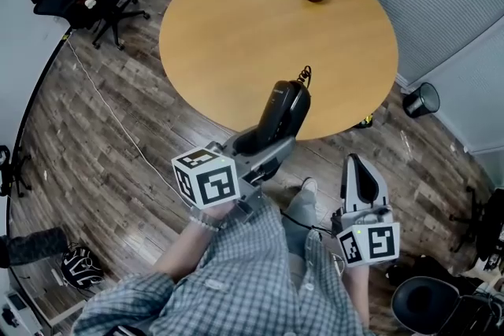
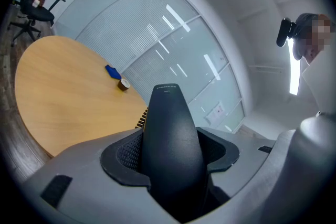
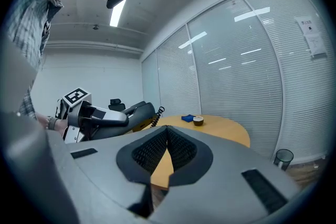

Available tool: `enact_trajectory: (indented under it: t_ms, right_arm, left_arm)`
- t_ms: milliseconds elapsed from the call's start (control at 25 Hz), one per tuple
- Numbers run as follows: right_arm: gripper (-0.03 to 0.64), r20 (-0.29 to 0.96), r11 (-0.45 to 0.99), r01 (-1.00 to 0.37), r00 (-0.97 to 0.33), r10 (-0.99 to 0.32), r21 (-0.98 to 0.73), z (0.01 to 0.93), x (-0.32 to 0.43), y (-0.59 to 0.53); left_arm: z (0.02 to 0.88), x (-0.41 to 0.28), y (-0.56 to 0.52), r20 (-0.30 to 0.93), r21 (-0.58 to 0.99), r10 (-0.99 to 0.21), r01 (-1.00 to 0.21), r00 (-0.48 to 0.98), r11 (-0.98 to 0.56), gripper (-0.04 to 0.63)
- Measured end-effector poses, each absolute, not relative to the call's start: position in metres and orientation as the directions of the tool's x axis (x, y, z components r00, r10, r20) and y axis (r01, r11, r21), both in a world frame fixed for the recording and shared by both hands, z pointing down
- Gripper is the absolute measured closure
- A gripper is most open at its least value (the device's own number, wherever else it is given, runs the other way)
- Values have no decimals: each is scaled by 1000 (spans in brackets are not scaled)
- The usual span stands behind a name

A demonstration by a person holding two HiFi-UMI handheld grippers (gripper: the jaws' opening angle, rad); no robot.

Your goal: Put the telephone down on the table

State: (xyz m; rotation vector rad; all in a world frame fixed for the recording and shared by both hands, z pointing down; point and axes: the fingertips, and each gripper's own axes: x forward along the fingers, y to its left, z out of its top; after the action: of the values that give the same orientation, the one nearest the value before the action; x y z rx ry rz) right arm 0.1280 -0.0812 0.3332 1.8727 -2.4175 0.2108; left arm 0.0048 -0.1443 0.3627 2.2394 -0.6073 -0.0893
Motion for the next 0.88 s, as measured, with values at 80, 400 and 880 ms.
enact_trajectory:
  t_ms: [80,400,880]
  right_arm:
    - [607,151,252,-966,-259,-954,-64,334,136,-87]
    - [607,176,273,-960,-281,-944,-67,337,181,-108]
    - [606,215,317,-946,-325,-921,-72,344,241,-139]
  left_arm:
    - [364,15,-150,141,717,-456,-408,879,-565,314]
    - [378,66,-176,193,695,-478,-464,857,-550,314]
    - [432,133,-215,379,578,-530,-642,758,-504,316]
